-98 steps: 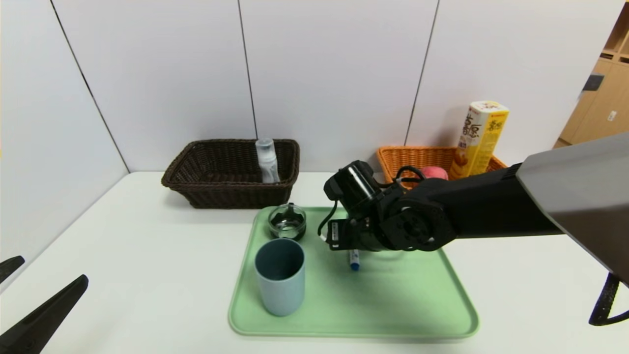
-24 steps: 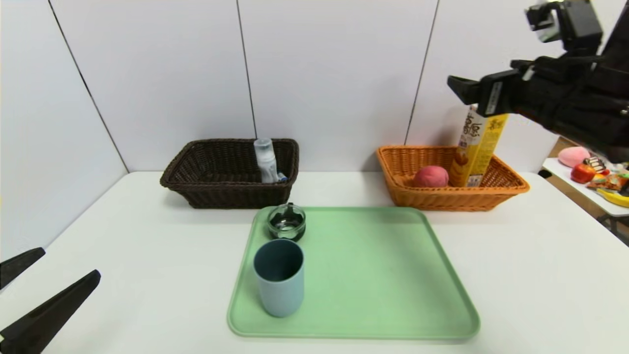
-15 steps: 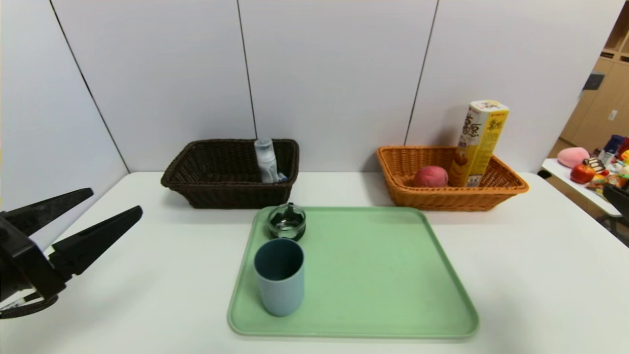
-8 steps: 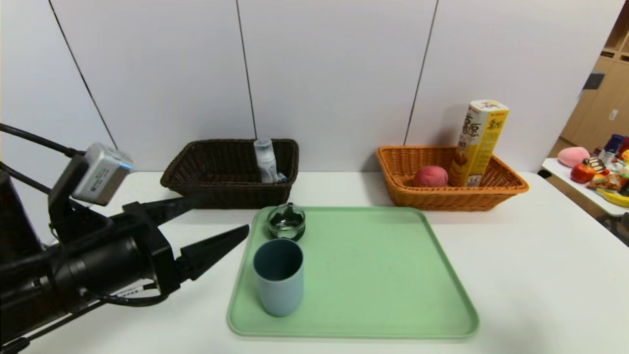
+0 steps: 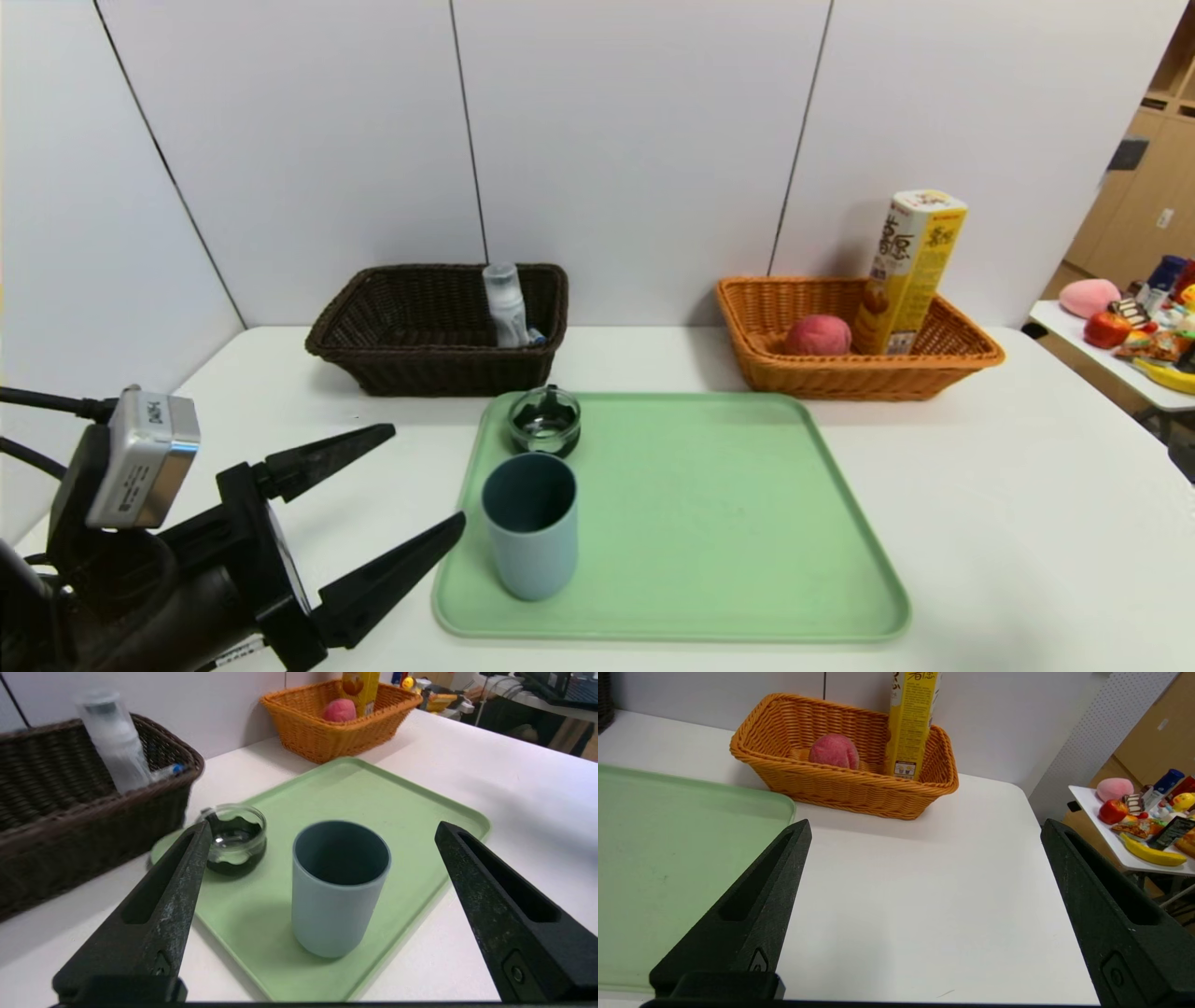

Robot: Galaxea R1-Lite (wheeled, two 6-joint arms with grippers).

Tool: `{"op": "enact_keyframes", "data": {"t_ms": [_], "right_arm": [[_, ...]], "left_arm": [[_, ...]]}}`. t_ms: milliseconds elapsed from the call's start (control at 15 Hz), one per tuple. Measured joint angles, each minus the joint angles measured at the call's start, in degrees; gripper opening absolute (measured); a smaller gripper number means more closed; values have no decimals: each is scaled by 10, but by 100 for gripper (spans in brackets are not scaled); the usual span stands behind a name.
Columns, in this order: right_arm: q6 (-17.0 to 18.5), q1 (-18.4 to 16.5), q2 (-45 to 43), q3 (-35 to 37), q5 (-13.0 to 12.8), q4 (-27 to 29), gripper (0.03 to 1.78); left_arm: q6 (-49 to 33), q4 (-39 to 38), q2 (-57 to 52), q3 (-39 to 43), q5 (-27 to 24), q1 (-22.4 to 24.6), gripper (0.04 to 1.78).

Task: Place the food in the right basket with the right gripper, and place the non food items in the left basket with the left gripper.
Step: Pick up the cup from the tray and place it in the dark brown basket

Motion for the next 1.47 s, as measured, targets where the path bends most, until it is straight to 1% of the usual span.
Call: {"op": "enact_keyframes", "data": {"t_ms": [133, 533, 667, 867, 1000, 1133, 1400, 1467], "right_arm": [[0, 0, 2, 0, 5, 0, 169], [1, 0, 8, 3, 6, 0, 169], [1, 0, 9, 3, 11, 0, 169], [7, 0, 11, -1, 16, 0, 169], [9, 0, 12, -4, 17, 0, 169], [9, 1, 12, -4, 17, 0, 169], [10, 1, 14, -2, 17, 0, 169], [10, 1, 15, 0, 20, 0, 169]], "left_arm": [[2, 0, 16, 7, 0, -13, 169], [3, -19, 108, -2, 1, -39, 169], [4, -44, 150, -4, 1, -47, 169], [7, -114, 238, -7, 3, -54, 169], [17, -143, 296, -25, 5, -55, 169], [22, -148, 333, -48, 6, -57, 169], [22, -149, 360, -57, 11, -57, 169], [22, -149, 361, -58, 17, -57, 160]]}}
